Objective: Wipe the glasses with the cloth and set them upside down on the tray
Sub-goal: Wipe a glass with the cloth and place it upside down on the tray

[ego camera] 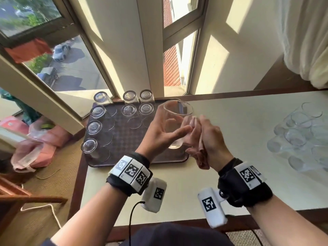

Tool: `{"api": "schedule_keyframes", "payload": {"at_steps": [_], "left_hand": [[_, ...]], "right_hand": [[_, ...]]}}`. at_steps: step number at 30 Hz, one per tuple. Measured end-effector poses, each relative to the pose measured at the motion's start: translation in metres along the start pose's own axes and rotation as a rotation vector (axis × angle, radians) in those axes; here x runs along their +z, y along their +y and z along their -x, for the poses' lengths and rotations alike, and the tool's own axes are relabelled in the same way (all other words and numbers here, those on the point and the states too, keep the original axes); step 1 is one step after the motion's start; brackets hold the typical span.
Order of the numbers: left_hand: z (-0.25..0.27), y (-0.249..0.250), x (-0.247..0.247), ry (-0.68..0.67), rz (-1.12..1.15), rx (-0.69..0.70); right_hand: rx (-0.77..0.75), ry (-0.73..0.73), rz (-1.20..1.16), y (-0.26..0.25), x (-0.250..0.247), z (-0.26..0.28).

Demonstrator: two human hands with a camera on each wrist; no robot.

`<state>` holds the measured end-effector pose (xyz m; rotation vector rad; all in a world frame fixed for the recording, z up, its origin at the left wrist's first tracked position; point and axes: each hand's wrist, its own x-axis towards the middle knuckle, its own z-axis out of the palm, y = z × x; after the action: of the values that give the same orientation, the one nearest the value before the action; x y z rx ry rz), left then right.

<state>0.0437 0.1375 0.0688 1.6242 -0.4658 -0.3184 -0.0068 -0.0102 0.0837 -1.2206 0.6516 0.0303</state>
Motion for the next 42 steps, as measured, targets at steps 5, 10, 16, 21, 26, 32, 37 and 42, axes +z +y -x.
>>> {"api": "schedule_keyframes", "payload": {"at_steps": [5,10,16,21,26,32,37,42], "left_hand": [[0.002,0.004,-0.024,-0.139,-0.169,-0.07],[0.008,0.007,-0.034,-0.339,-0.221,-0.078],[0.016,0.003,-0.03,-0.357,-0.208,-0.045],[0.018,-0.003,-0.033,-0.307,-0.079,-0.116],[0.013,0.003,-0.028,-0.3,-0.03,-0.096],[0.009,0.009,-0.035,-0.367,-0.015,-0.178],[0.009,0.016,-0.03,-0.437,0.044,-0.337],[0.013,0.012,-0.047,-0.358,0.376,-0.424]], "right_hand": [[-0.391,-0.191,0.069,0.0,-0.02,0.003],[-0.84,-0.499,0.724,-0.008,-0.024,0.001],[-0.249,-0.869,0.776,-0.032,-0.019,0.015],[-0.383,-0.572,0.355,-0.032,-0.024,0.014],[-0.718,-0.234,0.463,0.0,-0.013,0.015],[-0.45,-0.861,0.513,-0.008,-0.03,0.008],[-0.584,-0.625,0.399,0.007,-0.018,0.003],[-0.625,-0.564,0.207,-0.002,-0.019,0.005]]}}
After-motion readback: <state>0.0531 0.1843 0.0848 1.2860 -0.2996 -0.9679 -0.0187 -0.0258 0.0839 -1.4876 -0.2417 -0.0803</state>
